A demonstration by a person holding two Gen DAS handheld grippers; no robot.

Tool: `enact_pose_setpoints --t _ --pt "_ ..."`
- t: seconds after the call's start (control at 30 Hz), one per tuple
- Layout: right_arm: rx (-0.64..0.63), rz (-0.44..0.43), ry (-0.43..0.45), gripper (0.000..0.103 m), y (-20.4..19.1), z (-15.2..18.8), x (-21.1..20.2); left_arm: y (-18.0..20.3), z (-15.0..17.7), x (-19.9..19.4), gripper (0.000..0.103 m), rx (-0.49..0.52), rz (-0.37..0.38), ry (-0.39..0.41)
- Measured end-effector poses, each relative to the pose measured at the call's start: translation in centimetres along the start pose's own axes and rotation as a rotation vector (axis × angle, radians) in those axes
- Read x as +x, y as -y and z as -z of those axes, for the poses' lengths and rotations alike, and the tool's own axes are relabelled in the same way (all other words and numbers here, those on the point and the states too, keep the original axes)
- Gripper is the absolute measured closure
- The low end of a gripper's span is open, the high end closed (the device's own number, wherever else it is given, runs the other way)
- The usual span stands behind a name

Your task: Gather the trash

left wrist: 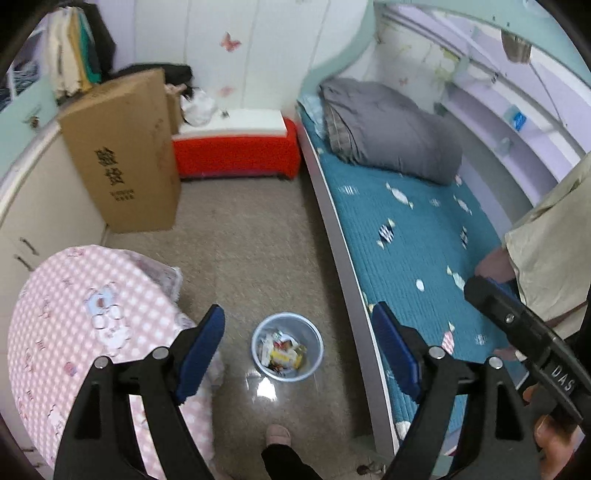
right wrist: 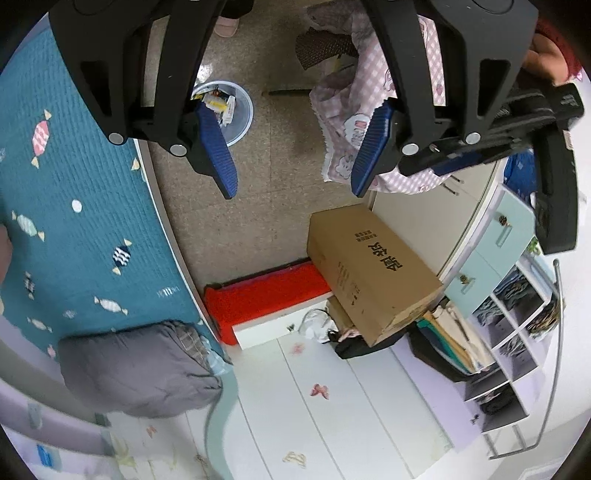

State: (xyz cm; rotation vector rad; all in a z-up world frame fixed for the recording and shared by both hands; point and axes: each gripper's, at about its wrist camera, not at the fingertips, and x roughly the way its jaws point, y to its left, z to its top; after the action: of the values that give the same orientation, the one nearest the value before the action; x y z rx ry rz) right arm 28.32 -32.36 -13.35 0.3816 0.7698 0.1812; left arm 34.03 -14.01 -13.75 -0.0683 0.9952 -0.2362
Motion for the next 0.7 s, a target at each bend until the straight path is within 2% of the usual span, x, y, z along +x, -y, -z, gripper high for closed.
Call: enact_pose_setpoints --t 0.2,0.3,0.47,0.7 --pt "-0.082 0.031 0.054 0.035 -4.6 2.3 -3.8 -2.8 2.3 -7.8 0.018 -0.023 -0.049 0.127" --pt "-0.096 0.047 0.094 0.033 -7.0 3.8 -6.1 -4.0 3.7 -11.1 0.016 -0.018 -0.059 0.164" --pt "-0.109 0.067 0.173 0.026 -11.4 7.3 -10.4 -6.1 7.1 -17.1 0.015 -0.001 -0.061 0.224" --pt "-0.145 0.107 0.267 0.021 -17.3 13.0 -16.2 -8.3 12.7 -25.0 0.012 0.063 -0.066 0.315"
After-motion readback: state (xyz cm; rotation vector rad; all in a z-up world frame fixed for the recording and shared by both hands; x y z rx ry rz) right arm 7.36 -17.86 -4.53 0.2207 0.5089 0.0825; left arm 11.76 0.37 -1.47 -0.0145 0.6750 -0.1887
